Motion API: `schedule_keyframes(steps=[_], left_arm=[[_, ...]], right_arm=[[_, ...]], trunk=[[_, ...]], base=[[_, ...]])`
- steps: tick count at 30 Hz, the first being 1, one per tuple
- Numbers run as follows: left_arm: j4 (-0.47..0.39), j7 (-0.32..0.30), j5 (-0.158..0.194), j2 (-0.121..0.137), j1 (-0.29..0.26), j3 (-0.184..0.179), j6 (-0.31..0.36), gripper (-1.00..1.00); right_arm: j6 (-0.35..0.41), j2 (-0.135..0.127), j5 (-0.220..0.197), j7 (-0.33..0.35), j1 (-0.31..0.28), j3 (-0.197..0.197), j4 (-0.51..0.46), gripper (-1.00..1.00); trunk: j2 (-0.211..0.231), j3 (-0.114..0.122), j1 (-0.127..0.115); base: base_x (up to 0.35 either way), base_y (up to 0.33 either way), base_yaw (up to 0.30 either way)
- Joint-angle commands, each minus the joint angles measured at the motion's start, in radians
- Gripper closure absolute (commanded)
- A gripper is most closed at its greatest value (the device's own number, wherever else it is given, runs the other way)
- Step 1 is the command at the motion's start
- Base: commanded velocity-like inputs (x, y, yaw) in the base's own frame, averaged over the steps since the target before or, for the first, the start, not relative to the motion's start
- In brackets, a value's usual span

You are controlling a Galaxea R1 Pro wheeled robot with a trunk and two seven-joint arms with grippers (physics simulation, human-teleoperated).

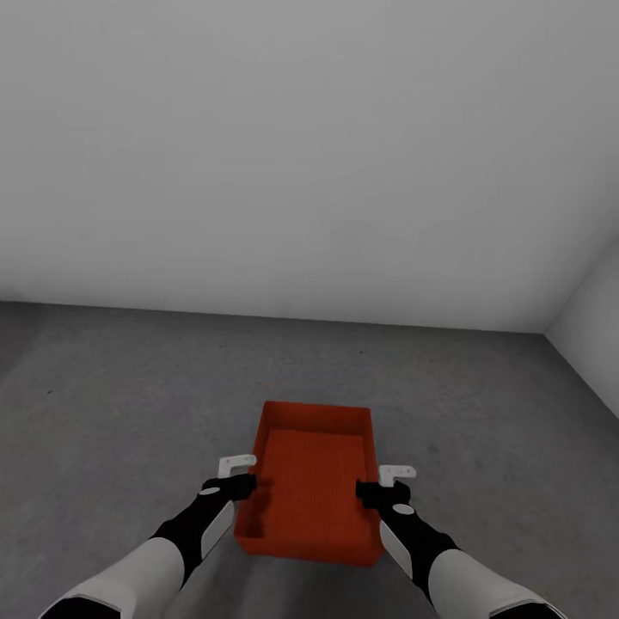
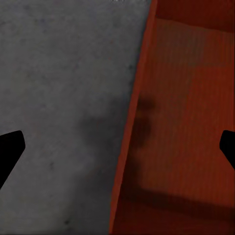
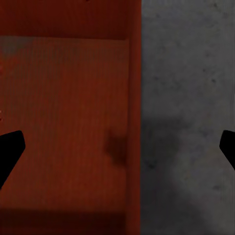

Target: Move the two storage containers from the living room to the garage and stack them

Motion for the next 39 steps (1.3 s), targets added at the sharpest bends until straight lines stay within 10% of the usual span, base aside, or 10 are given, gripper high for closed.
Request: schedule_keyframes(steps=[1, 39], left_arm=[[-0.002, 0.007, 0.011, 0.001, 0.0, -0.009, 0.005, -1.0], [-0.002, 0.002, 0.018, 0.002, 0.0, -0.009, 0.006, -1.0]], right_arm=[[-0.004, 0.0, -0.011, -0.005, -0.001, 0.009, 0.001, -1.0], [-0.001, -0.003, -0.008, -0.006, -0.001, 0.009, 0.001, -1.0]], trunk=[[0.007, 0.002, -0.004], [0.273, 0.122, -0.15]], base=[[0.0, 0.0, 0.0], [0.0, 0.0, 0.0]])
